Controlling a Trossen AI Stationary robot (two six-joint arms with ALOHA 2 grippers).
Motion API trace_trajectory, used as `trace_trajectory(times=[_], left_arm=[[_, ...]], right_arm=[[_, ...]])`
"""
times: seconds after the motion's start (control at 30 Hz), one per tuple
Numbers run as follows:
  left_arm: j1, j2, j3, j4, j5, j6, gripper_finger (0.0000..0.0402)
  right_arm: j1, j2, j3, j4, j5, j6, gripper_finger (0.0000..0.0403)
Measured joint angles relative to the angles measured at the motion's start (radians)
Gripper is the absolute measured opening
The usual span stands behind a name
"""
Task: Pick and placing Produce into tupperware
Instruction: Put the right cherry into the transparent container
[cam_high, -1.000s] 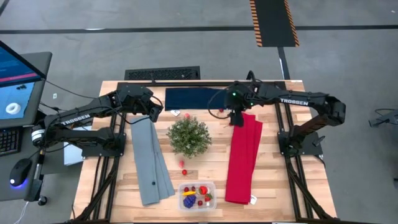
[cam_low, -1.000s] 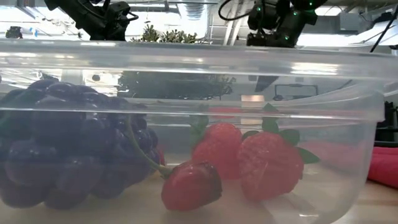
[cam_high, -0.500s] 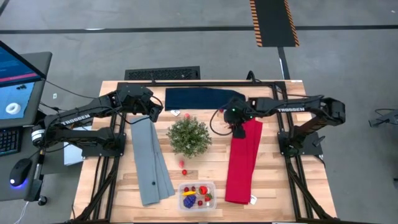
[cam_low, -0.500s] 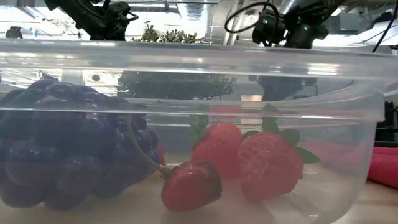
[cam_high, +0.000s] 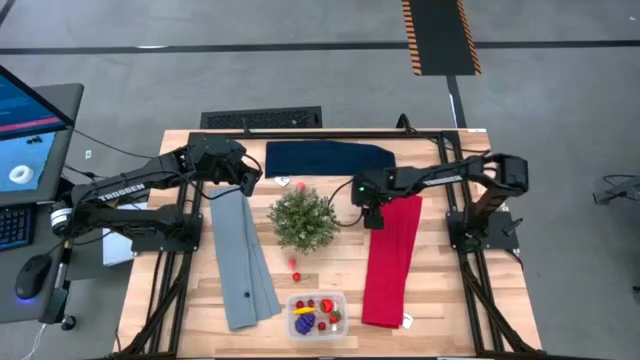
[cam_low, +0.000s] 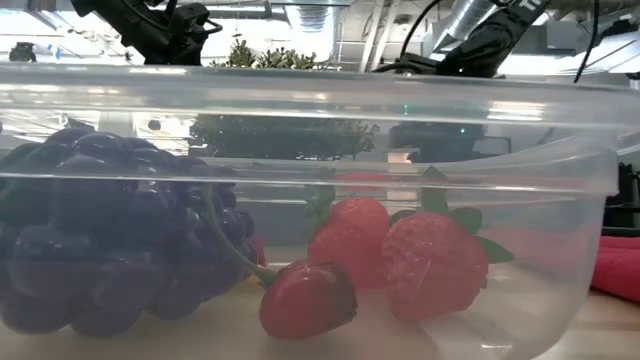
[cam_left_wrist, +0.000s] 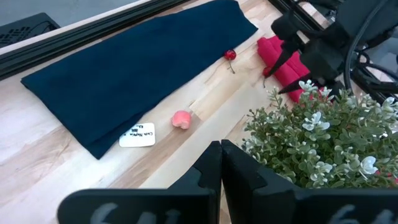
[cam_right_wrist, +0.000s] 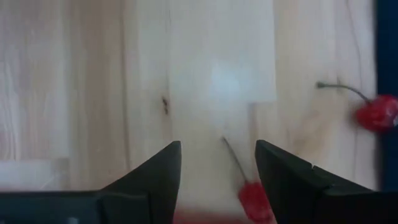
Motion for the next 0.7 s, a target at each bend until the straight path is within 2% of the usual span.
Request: trace_trajectory(times=[0.13, 0.47, 0.57, 0.7], left_arm=[[0.000, 0.000, 0.000, 0.000, 0.000, 0.000, 0.0000], [0.000, 0.000, 0.000, 0.000, 0.000, 0.000, 0.0000], [0.000, 0.000, 0.000, 0.000, 0.000, 0.000, 0.0000], [0.000, 0.000, 0.000, 0.000, 0.000, 0.000, 0.0000]], right_arm=[[0.013, 0.053, 0.010, 0.002, 0.012, 0.000, 0.0198], [-0.013, 0.088, 0.017, 0.005, -0.006, 0.024, 0.0139], [-0.017, 0.090, 0.017, 0.002, -0.003, 0.028, 0.0100], [-0.026, 0.091, 0.017, -0.003, -0.002, 0.020, 0.0021]])
